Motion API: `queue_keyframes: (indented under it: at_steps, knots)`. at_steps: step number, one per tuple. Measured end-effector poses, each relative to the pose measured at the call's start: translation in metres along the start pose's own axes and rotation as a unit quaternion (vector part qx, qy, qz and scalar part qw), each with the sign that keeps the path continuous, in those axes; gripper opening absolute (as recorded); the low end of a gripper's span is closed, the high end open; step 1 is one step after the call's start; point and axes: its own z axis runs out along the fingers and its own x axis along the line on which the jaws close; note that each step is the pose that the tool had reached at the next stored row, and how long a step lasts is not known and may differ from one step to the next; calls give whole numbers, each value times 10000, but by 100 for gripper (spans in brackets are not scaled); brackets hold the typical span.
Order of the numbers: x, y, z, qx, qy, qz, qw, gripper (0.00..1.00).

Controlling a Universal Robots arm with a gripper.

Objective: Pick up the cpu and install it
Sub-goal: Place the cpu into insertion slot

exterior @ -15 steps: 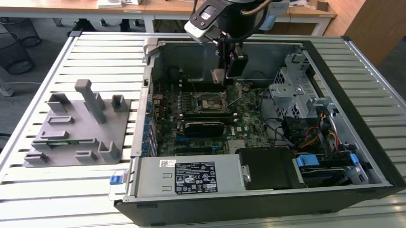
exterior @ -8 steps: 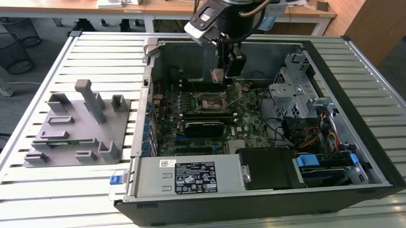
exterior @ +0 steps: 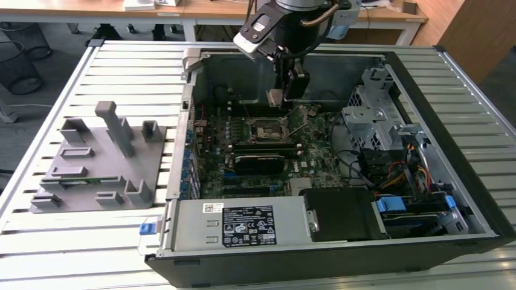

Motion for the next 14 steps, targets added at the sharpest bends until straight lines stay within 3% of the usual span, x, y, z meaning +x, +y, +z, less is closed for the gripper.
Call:
queue_keyframes:
  at_steps: [4,8,14]
  knots:
    - [19,-4,42,-23,-3,39,10000,54]
    - [43,-21,102,-23,-4,180,9998,54]
    - [94,-27,201,-23,-4,185,9998,54]
